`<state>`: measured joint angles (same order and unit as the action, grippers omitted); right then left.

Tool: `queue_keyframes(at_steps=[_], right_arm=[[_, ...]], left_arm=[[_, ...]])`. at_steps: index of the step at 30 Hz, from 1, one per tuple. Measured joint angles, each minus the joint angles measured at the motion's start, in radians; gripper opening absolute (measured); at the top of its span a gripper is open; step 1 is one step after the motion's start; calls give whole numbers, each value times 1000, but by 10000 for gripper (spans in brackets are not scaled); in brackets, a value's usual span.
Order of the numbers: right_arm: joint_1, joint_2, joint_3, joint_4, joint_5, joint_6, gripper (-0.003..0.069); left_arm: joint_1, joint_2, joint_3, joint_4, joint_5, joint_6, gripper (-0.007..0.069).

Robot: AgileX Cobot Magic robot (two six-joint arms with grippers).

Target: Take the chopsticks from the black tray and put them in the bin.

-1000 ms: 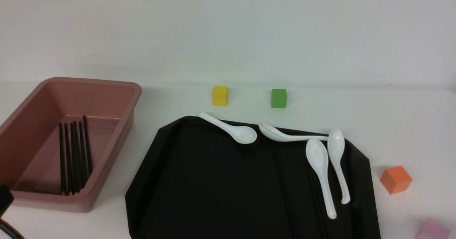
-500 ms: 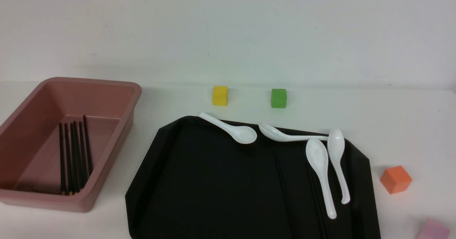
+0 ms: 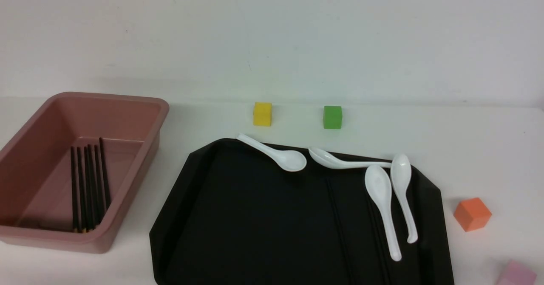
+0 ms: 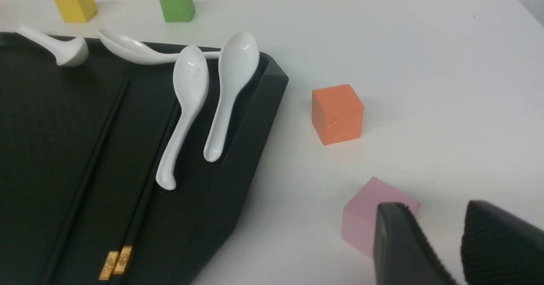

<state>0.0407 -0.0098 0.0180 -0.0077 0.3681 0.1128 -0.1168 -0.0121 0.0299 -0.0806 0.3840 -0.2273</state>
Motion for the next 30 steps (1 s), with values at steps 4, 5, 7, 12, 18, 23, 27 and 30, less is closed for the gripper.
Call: queue_keyframes(at_steps=[4, 5, 7, 12, 18, 23, 27, 30], right_arm=[[0, 0, 0, 0, 0, 0, 240], [0, 0, 0, 0, 0, 0, 240], [0, 0, 0, 0, 0, 0, 240], [0, 0, 0, 0, 0, 0, 240], [0, 0, 0, 0, 0, 0, 240], [0, 0, 0, 0, 0, 0, 240], [0, 0, 0, 0, 0, 0, 240], [0, 0, 0, 0, 0, 0, 240]], left_arm=[[0, 0, 0, 0, 0, 0, -9], [0, 0, 0, 0, 0, 0, -9], [0, 0, 0, 0, 0, 0, -9], [0, 0, 0, 0, 0, 0, -9], [0, 0, 0, 0, 0, 0, -3], [0, 0, 0, 0, 0, 0, 0], [0, 0, 0, 0, 0, 0, 4], [0, 0, 0, 0, 0, 0, 6]])
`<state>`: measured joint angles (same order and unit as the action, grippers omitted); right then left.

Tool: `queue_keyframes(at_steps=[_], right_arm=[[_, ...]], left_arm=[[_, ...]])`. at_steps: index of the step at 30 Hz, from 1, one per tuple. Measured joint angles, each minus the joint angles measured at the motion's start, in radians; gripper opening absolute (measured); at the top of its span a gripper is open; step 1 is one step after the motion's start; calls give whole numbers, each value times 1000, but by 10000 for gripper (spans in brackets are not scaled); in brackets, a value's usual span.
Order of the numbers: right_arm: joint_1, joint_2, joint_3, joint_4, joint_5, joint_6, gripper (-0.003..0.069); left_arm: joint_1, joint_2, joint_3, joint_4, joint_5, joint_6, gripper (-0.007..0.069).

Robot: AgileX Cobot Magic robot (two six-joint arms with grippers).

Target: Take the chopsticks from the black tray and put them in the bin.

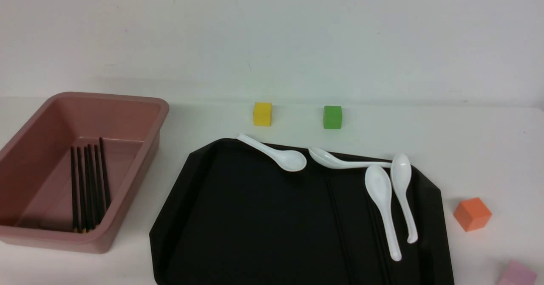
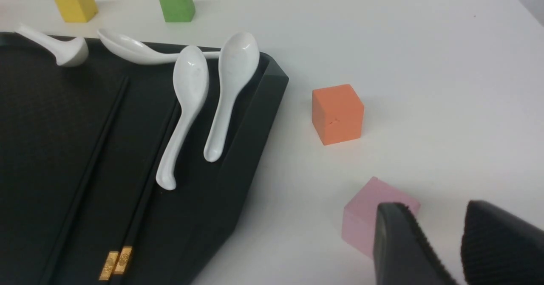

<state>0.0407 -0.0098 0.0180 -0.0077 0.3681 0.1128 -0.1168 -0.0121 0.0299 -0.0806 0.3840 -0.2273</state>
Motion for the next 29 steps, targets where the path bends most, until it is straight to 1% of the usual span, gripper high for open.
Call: queue_keyframes(at_steps=[29], right_arm=[[0, 0, 0, 0, 0, 0, 240]], left_arm=[[0, 0, 0, 0, 0, 0, 31]])
